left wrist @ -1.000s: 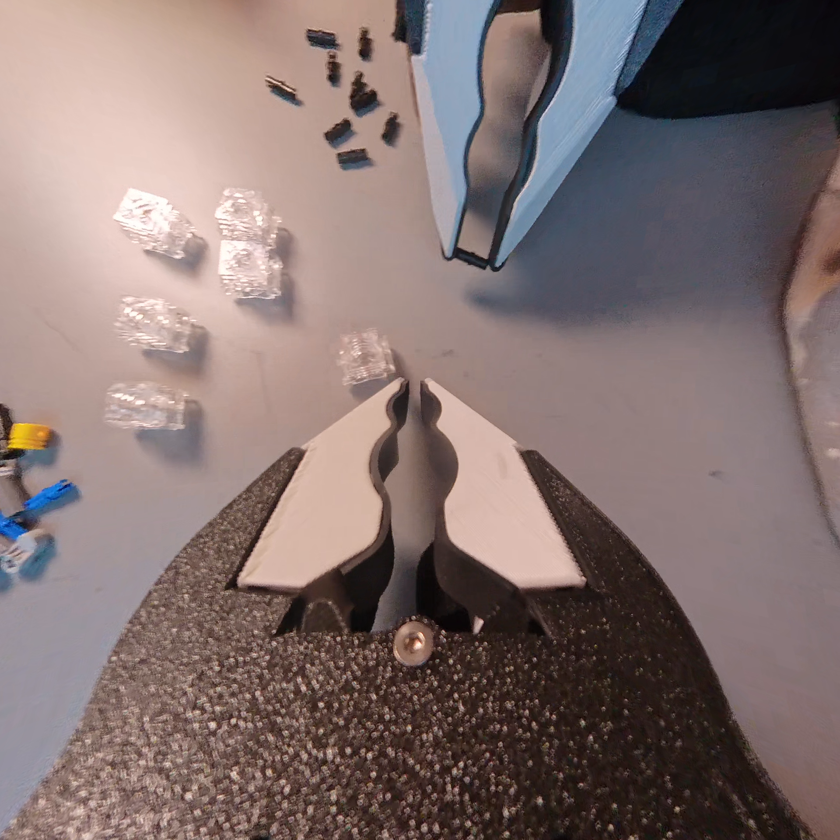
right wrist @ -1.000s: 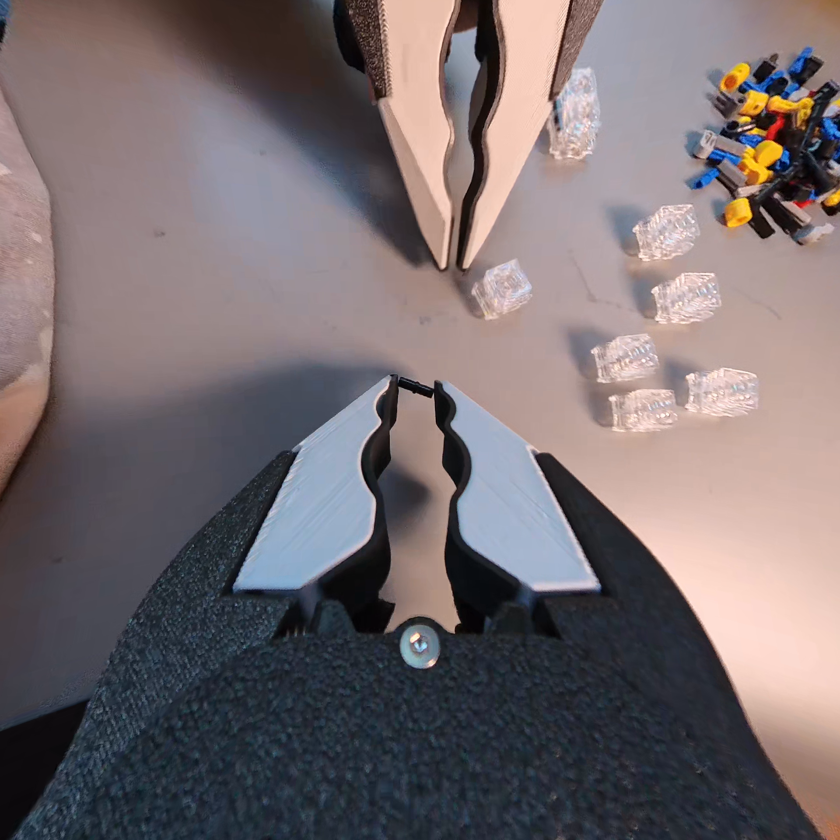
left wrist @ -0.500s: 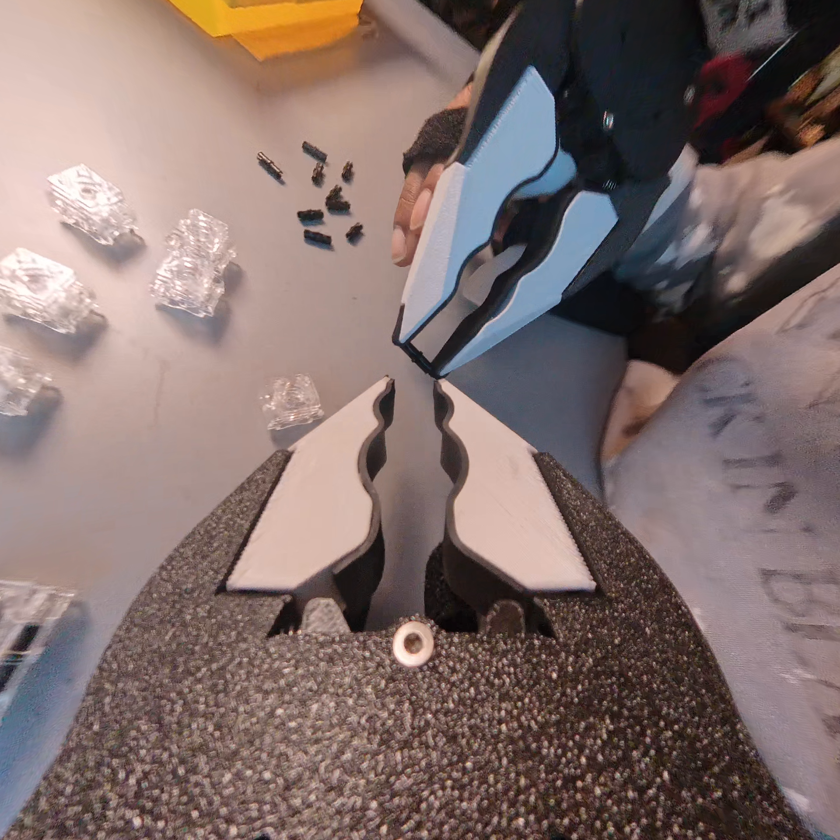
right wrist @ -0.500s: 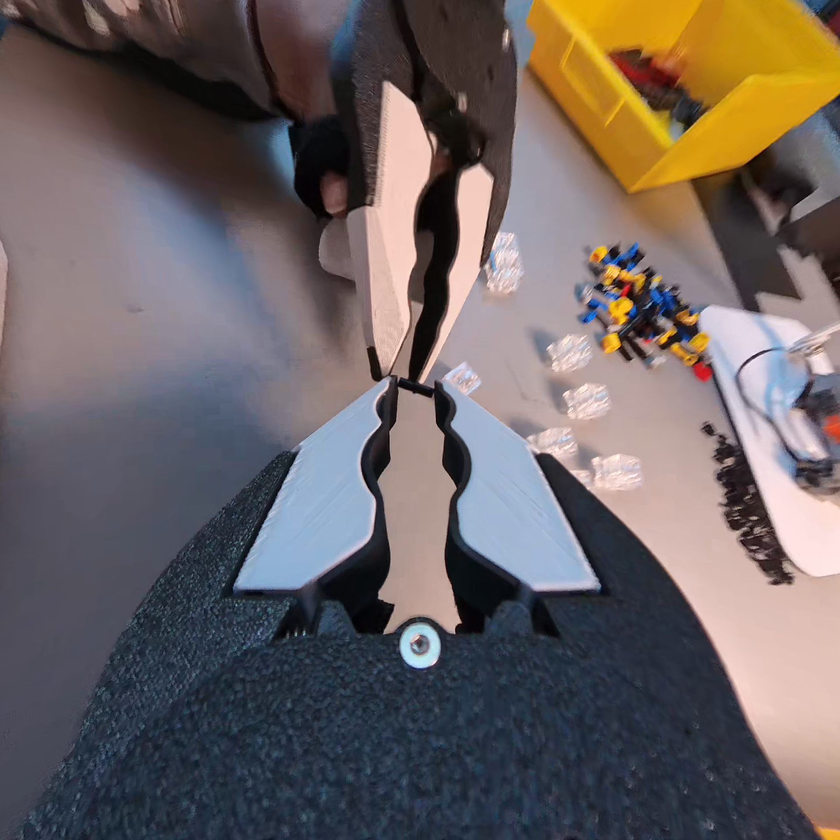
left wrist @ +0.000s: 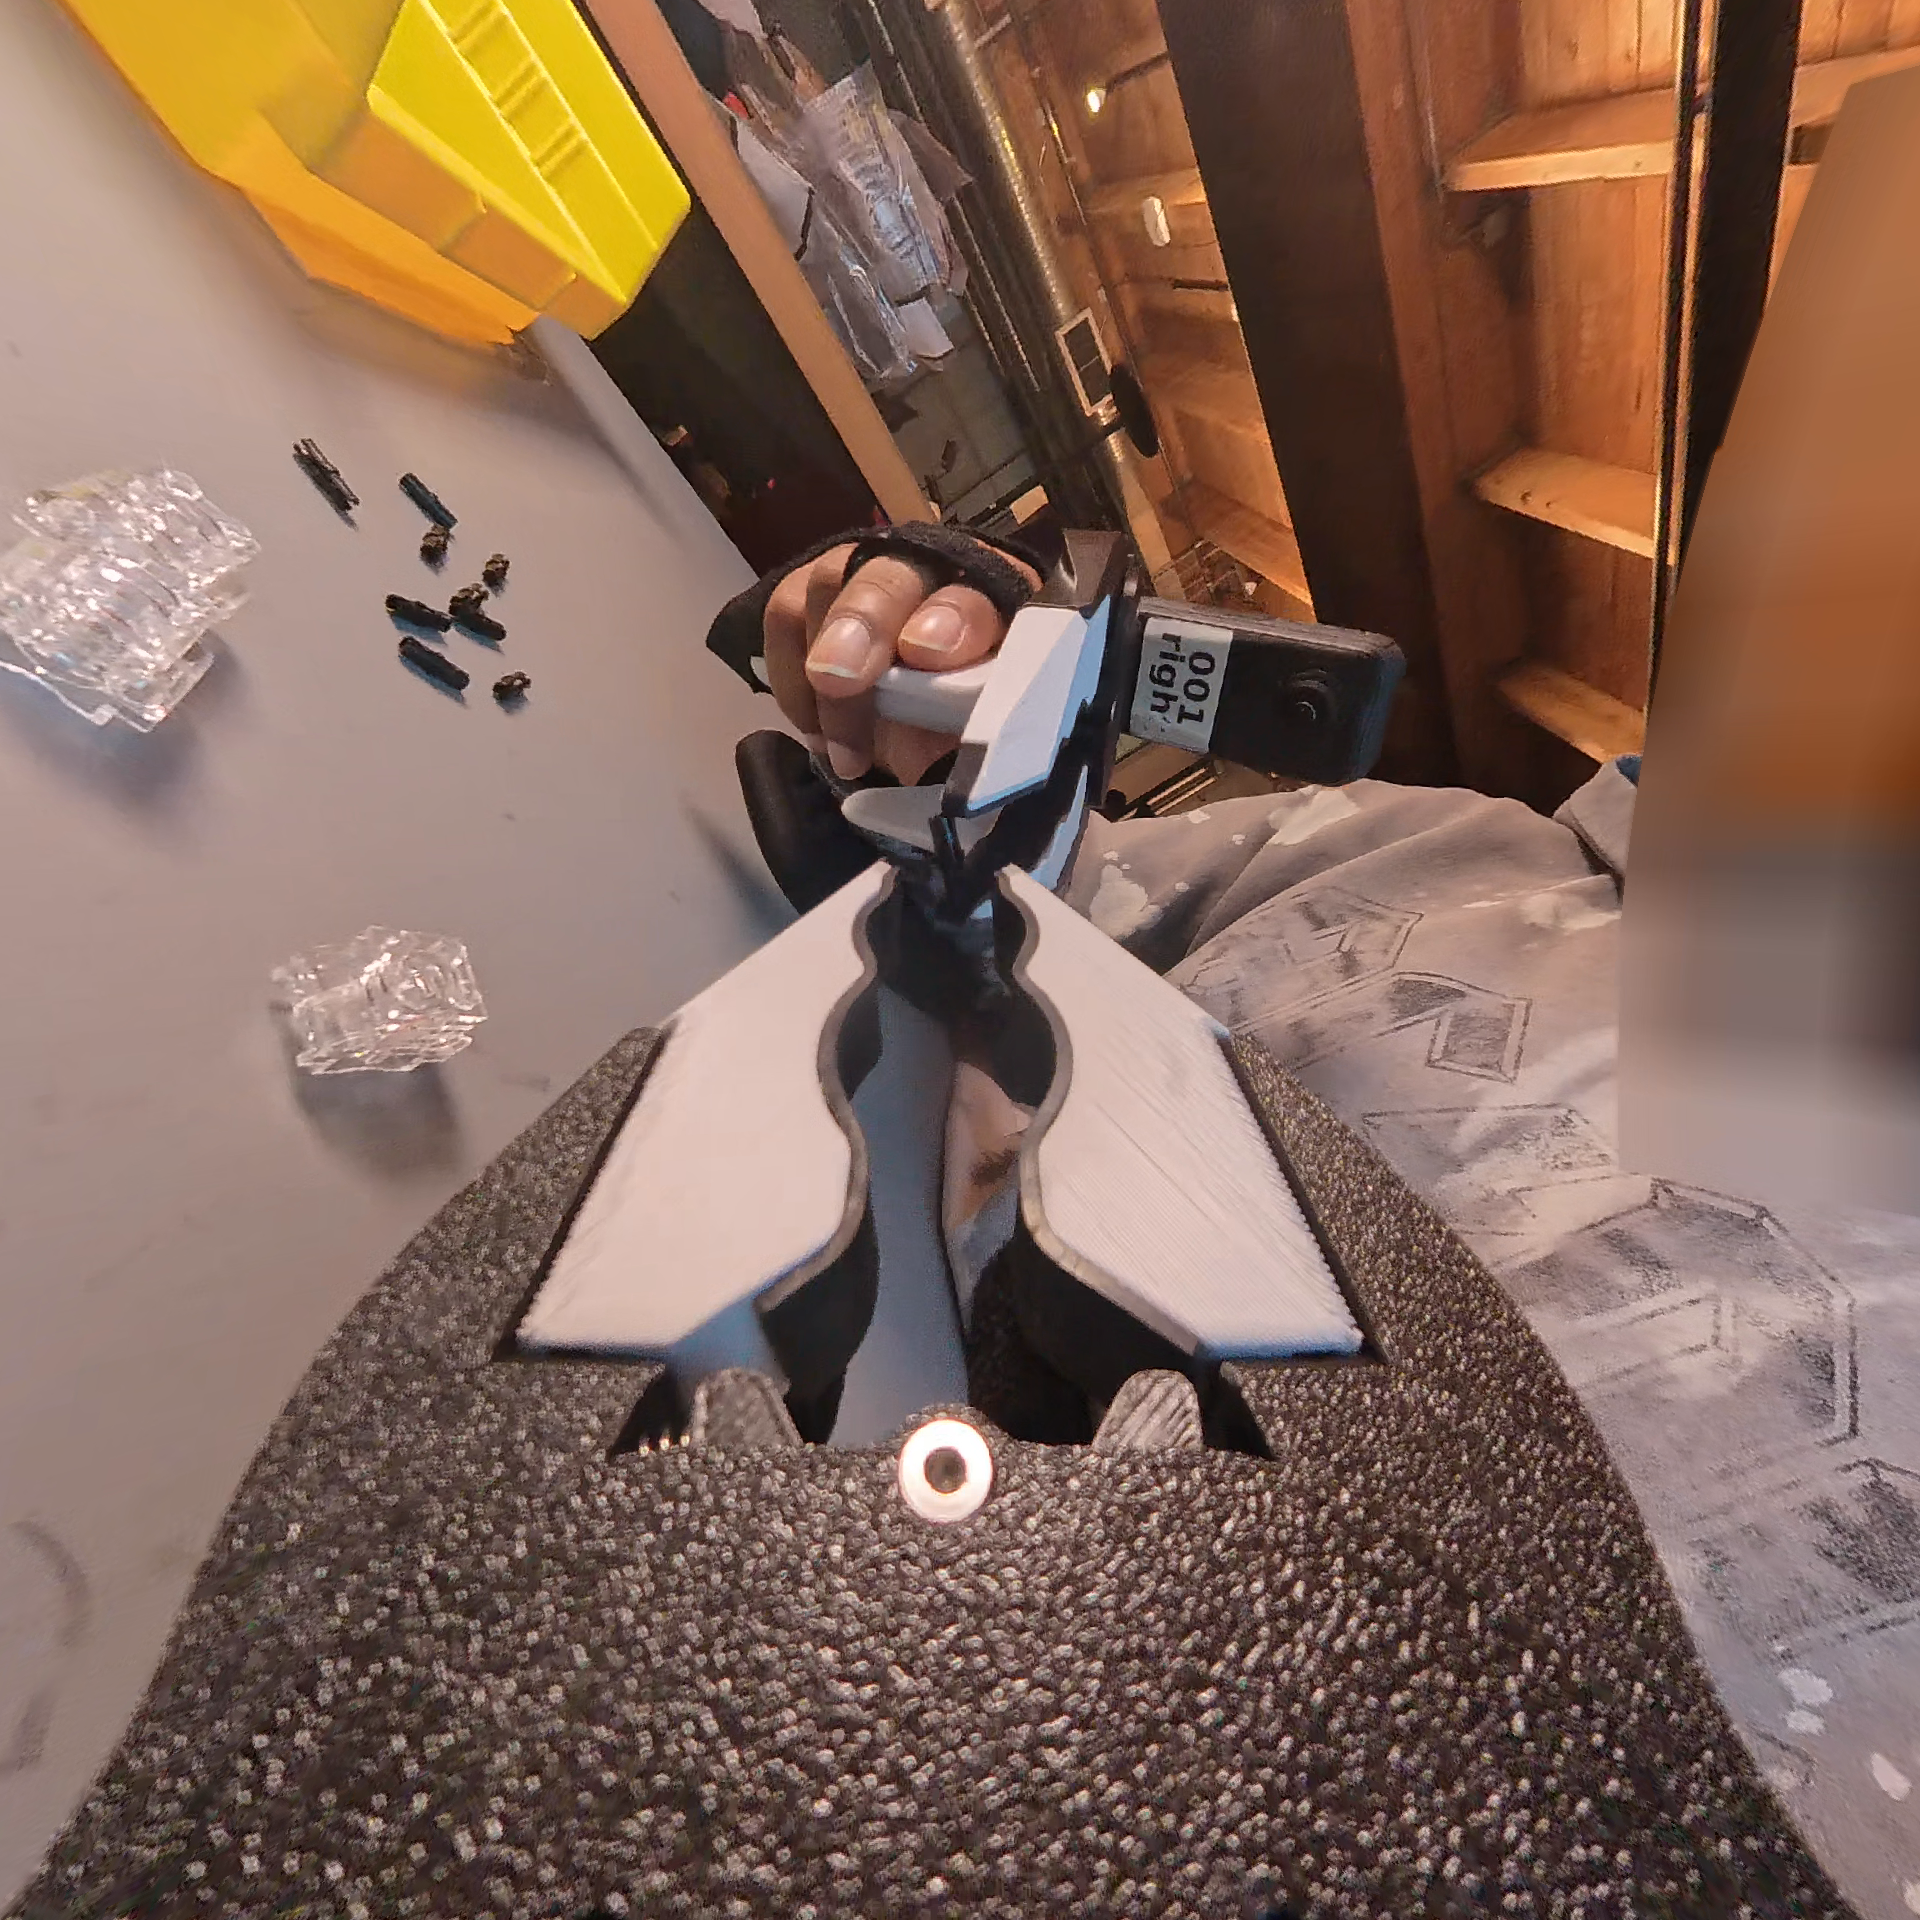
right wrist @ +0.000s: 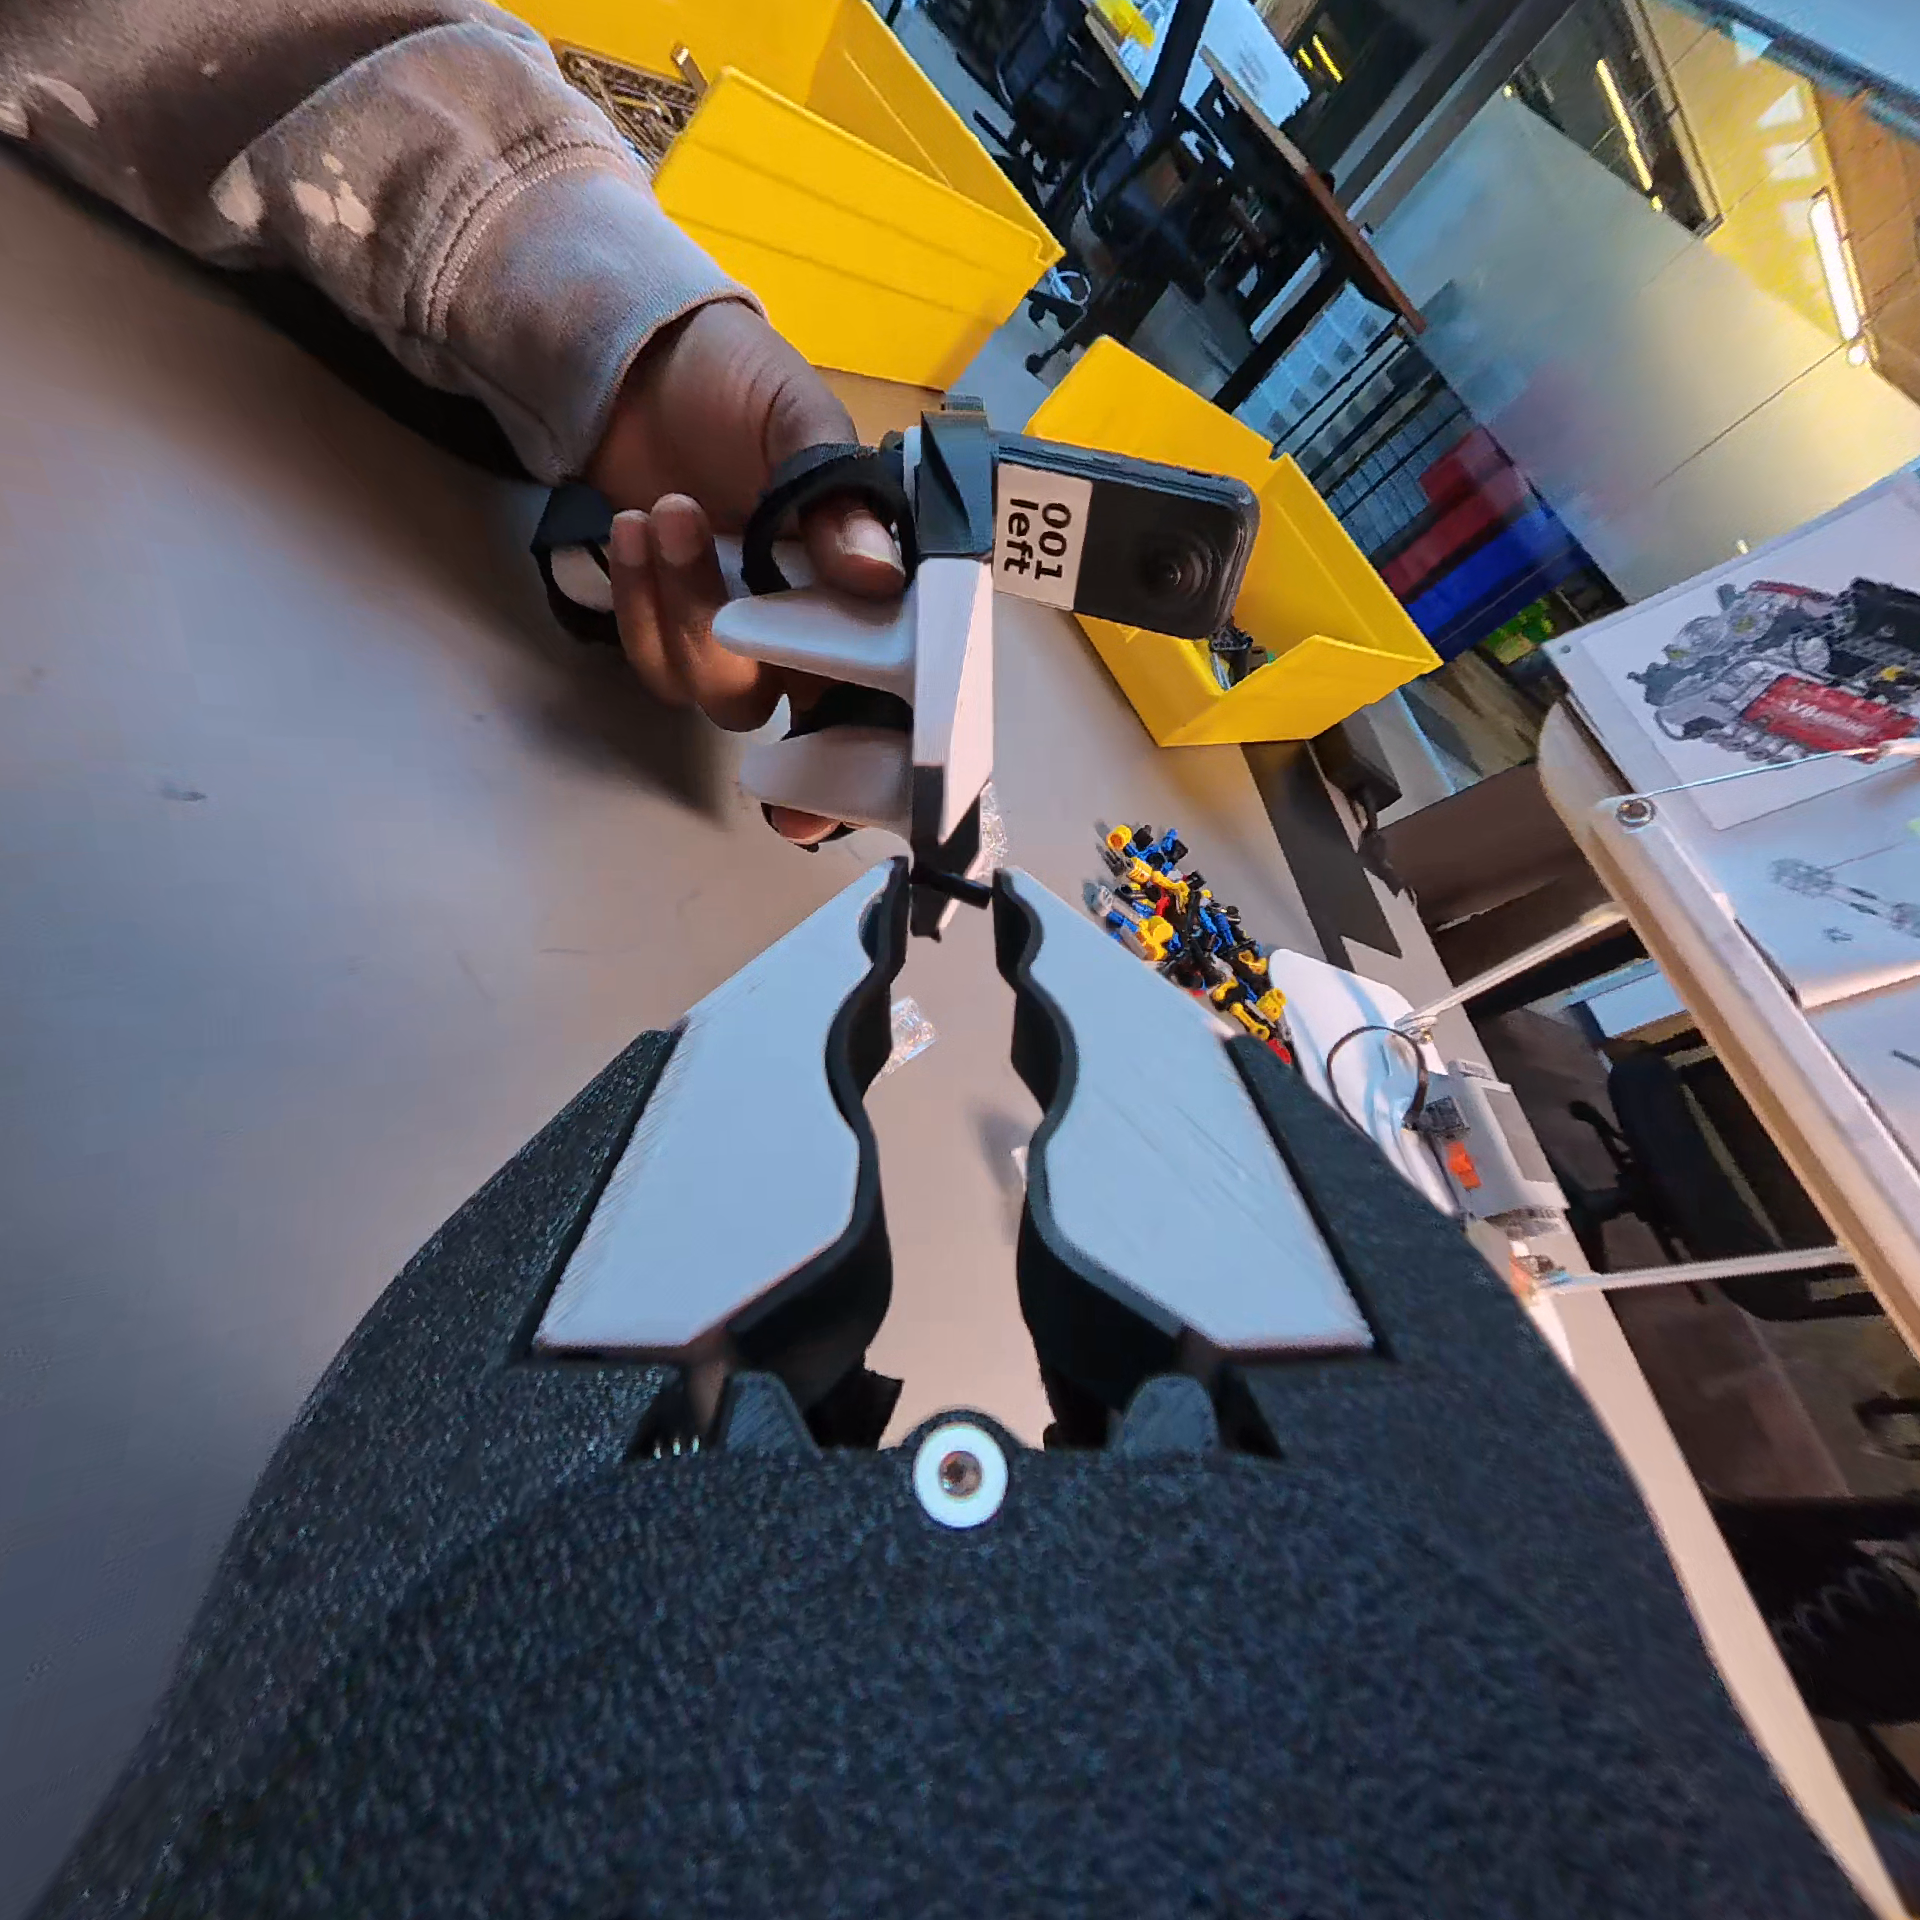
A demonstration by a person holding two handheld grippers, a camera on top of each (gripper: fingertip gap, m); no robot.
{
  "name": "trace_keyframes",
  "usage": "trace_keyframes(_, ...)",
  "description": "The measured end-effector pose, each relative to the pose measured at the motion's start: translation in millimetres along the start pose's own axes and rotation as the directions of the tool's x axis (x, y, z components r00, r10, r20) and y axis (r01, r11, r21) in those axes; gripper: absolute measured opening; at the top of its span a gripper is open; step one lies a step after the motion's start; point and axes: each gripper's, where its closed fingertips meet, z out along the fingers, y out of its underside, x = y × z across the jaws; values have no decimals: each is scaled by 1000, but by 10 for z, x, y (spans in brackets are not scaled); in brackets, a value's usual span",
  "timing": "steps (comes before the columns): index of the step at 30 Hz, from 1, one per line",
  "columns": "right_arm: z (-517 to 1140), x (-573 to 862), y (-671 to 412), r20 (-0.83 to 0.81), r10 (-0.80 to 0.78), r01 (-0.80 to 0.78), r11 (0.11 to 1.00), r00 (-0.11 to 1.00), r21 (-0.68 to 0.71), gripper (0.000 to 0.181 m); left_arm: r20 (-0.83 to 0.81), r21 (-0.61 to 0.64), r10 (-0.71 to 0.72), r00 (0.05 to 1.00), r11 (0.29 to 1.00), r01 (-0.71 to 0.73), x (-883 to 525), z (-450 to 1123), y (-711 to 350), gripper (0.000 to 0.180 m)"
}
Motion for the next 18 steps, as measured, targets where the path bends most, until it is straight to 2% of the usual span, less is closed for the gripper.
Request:
trace_keyframes(3, 11, 17, -5, -28, -33, 32, 999, 999, -10, 16, 3, 3, 20, 1000, 1000, -20, 20, -7, -12, 4)
trace_keyframes(7, 0, 10, -30, -7, 7, -7, 1000, 1000, 16, 16, 37, -14, 94, 995, 995, -94, 18, -43, -19, 1)
trace_keyframes(12, -40, -151, -25, 185, 202, -218, 973, 962, 71, 17, 117, -177, 268, 956, 953, -245, -46, -76, 141, 2)
trace_keyframes(18, -23, -338, 33, 301, 244, -267, 963, 922, 35, 13, 128, -305, 355, 926, 902, -304, -88, -43, 328, 2)
